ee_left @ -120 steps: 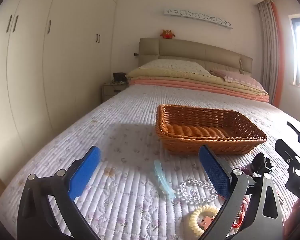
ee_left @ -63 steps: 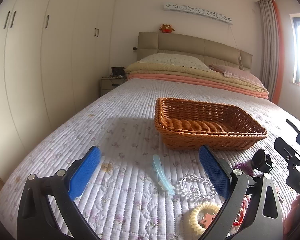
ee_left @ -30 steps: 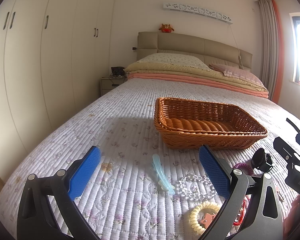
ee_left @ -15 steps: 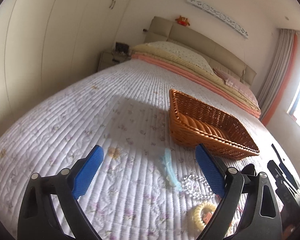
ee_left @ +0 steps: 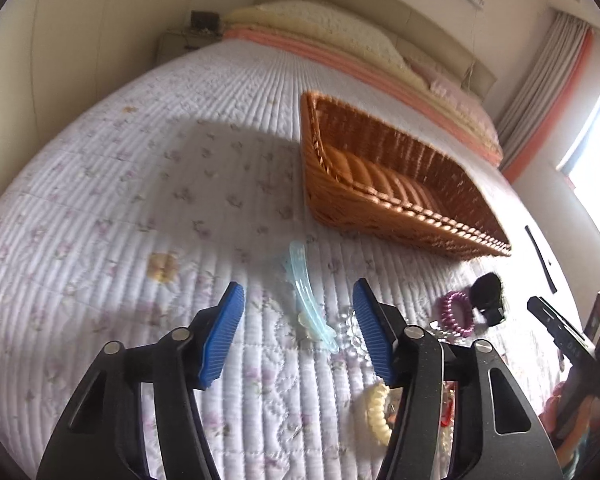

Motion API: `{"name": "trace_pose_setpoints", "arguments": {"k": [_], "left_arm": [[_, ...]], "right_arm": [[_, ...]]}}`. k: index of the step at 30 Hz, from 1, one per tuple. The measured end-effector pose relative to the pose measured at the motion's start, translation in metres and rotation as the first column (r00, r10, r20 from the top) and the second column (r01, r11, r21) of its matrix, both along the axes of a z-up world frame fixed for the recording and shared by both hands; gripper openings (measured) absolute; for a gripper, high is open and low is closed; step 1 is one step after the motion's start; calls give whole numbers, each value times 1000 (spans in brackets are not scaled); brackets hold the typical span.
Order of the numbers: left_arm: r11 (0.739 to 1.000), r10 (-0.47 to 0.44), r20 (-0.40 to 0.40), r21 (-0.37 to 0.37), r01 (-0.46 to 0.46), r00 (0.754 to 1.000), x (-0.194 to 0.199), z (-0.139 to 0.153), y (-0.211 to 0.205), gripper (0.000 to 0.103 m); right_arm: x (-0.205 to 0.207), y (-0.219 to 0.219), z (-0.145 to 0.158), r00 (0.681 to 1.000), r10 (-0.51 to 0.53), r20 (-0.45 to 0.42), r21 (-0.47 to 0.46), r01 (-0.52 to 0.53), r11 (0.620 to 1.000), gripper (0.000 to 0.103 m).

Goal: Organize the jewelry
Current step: 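Grasp the light-blue hair clip with the left tool while the right tool grasps the black watch, then carry the hair clip and watch into the basket and open both tools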

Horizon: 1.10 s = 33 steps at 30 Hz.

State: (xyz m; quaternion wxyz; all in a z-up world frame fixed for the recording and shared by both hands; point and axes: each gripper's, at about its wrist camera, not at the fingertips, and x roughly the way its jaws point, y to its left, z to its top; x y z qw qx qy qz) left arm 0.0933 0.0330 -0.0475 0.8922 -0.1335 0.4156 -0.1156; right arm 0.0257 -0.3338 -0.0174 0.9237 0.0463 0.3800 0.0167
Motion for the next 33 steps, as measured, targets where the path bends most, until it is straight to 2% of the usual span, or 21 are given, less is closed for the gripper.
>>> {"name": "trace_pose_setpoints", "arguments": {"k": [1, 3, 7, 9, 11, 13, 15, 18, 19, 21, 22, 23, 25, 33], "left_arm": [[1000, -2, -15, 7, 2, 1000, 4, -4, -4, 50], [1000, -12, -40, 10, 12, 999, 10, -10, -11, 39], [1000, -27, -39, 15, 27, 999, 12, -14, -17, 37], [999, -41, -44, -13, 40, 998, 9, -14, -13, 35], [995, -66, -55, -83, 61, 996, 10, -17, -6, 34], [993, -74, -64, -96, 68, 995, 12, -18, -5, 34], [995, -73, -64, -67, 69, 995, 14, -17, -10, 34], [998, -58, -57, 17, 59, 997, 18, -16, -26, 32], [997, -53, -55, 46, 55, 997, 19, -16, -32, 29], [990, -37, -51, 131, 44, 998, 21, -17, -39, 9], [983, -32, -40, 180, 38, 999, 21, -17, -44, 9], [979, -36, -29, 199, 41, 999, 20, -17, -46, 9], [977, -50, -9, 209, 51, 999, 16, -16, -48, 9], [983, -155, 114, 121, 141, 981, -10, 5, -55, 9]], "right_arm": [[6, -1, -4, 1000, 14, -25, -4, -15, 1000, 45], [16, 0, -9, 998, 42, -51, -2, -42, 999, 42], [37, 3, -17, 995, 53, -85, -20, -55, 998, 34], [47, 4, -22, 992, 64, -106, -3, -64, 998, 31], [55, 4, -28, 990, 63, -126, 6, -62, 998, 31], [61, 5, -32, 986, 67, -150, 12, -66, 998, 25], [65, 7, -35, 983, 74, -165, 7, -74, 997, 18], [66, 13, -35, 984, 73, -164, -24, -77, 997, 17], [66, 13, -35, 984, 76, -162, -25, -81, 996, 15], [62, 13, -34, 985, 83, -153, -30, -88, 996, 14], [60, 14, -33, 985, 85, -148, -31, -91, 995, 14], [58, 13, -32, 986, 88, -144, -30, -93, 995, 13], [49, 9, -30, 988, 90, -129, -21, -94, 995, 13], [33, 5, -20, 993, 90, -75, 20, -89, 996, 12]]}}
